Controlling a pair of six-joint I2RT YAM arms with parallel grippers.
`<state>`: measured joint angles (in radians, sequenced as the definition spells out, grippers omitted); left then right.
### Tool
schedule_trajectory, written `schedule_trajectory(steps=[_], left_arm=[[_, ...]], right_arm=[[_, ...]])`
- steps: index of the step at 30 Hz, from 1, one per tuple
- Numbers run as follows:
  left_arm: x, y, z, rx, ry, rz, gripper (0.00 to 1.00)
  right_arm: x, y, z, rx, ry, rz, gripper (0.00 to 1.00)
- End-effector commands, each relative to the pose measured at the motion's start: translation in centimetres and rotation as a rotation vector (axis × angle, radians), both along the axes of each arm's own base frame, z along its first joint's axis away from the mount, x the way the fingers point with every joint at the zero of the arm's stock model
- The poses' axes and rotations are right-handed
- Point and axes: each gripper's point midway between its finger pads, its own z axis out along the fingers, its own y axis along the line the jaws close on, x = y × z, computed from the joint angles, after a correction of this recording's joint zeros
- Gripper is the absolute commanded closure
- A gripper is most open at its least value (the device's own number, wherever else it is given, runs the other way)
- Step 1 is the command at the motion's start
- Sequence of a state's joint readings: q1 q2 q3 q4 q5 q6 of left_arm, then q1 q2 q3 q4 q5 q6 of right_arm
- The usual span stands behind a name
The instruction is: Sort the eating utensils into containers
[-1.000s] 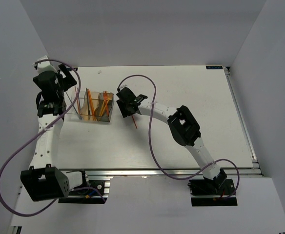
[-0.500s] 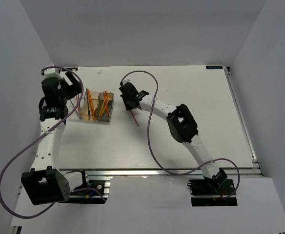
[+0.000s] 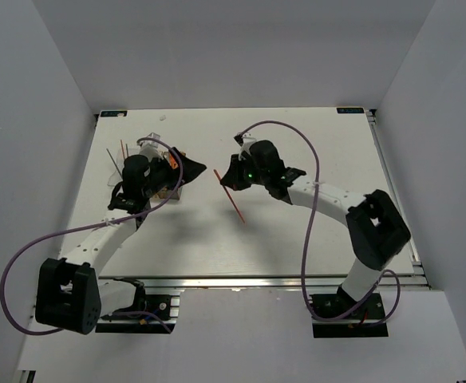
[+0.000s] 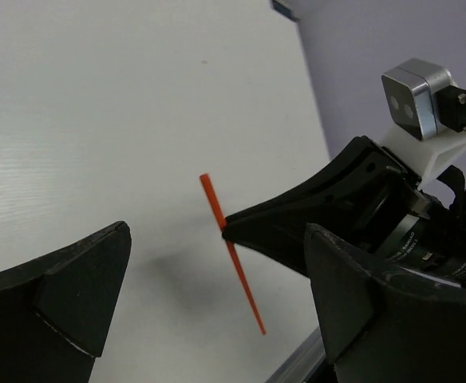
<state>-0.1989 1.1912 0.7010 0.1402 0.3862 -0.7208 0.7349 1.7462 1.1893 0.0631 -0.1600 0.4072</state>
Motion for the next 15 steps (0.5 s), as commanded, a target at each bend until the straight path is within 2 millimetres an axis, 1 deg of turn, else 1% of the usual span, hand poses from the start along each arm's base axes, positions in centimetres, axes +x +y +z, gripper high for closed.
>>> schedule_trajectory(steps=[1,2,3,4,6,7,8,9,10,11,15], left_arm=[[-0.2,-3.1,5.5,-0.138,-0.158,-0.094,0.02],[-0.3,-3.8,5.4,-0.139,-0.152,-0.109,0.03],[-0.2,-4.0,5.1,-0.138,-0.145,-0.107,0.04],[-0.2,-4.2,5.0,-0.139,-0.139,-0.111,0.05],[-0.2,-4.8,4.5,-0.139,-0.126,-0.119,0.08],[-0.2,-4.9,4.4,-0.137,-0.124,-0.122,0.12],[-0.3,-5.1,4.3,-0.134,-0.117,-0.124,0.14],[-0.2,-5.1,4.1,-0.131,-0.112,-0.123,0.15],[-0.3,-5.1,4.0,-0.129,-0.11,-0.123,0.17],[-0.3,-5.1,3.9,-0.128,-0.107,-0.123,0.21],[-0.4,-5.6,3.8,-0.141,-0.099,-0.14,0.29]], right_arm=[[-2.7,2.8,6.1,0.268,-0.077,0.174,1.0],[-3.3,2.8,7.2,0.301,-0.075,0.187,1.0],[-3.5,2.8,7.6,0.317,-0.077,0.19,1.0],[-3.8,2.8,8.4,0.341,-0.091,0.197,1.0],[-4.1,2.9,9.2,0.369,-0.083,0.201,1.0],[-4.2,2.9,9.5,0.375,-0.085,0.202,1.0],[-4.0,2.9,9.6,0.378,-0.09,0.191,1.0],[-4.0,2.7,10.2,0.388,-0.101,0.183,1.0],[-4.0,2.6,10.5,0.391,-0.106,0.179,1.0],[-4.2,2.8,10.9,0.398,-0.113,0.184,1.0],[-4.0,3.1,11.7,0.412,-0.119,0.179,1.0]])
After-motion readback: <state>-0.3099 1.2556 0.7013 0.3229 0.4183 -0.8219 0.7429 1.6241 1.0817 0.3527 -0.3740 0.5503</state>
